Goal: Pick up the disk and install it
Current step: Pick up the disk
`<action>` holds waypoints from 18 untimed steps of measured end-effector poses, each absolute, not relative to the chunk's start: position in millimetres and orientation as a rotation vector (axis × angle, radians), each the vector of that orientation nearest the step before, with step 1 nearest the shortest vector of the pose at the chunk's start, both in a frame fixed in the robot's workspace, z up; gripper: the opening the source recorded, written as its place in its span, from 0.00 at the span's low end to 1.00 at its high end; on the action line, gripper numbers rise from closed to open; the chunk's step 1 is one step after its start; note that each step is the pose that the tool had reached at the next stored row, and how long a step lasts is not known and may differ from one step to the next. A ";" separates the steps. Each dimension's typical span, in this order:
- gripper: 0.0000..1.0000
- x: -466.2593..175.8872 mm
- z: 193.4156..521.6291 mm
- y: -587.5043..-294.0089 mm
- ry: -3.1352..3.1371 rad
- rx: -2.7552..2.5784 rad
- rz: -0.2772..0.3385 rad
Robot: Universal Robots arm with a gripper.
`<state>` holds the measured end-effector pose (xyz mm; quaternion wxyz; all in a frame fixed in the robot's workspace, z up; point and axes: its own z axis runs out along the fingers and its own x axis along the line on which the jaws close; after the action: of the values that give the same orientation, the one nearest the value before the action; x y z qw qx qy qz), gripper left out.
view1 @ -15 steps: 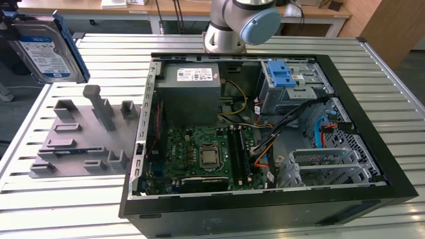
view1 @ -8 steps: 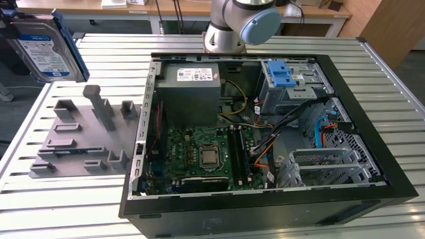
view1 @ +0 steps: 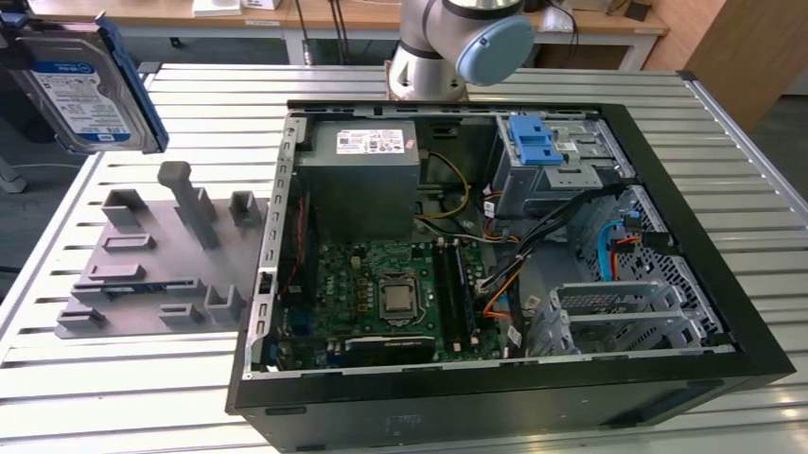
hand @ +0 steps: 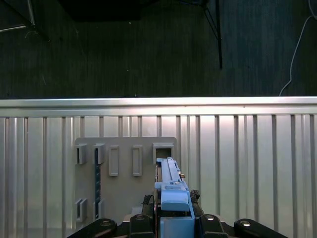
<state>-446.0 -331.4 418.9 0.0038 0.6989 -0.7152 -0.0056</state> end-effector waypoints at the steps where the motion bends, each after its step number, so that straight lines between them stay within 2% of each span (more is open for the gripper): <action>1: 0.36 -446.0 419.5 -331.4 -2.242 2.190 -0.017; 18: 0.36 -446.0 430.3 -331.4 -2.242 2.190 -0.017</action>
<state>-446.0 -331.4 430.3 0.0038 0.6989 -0.7152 -0.0056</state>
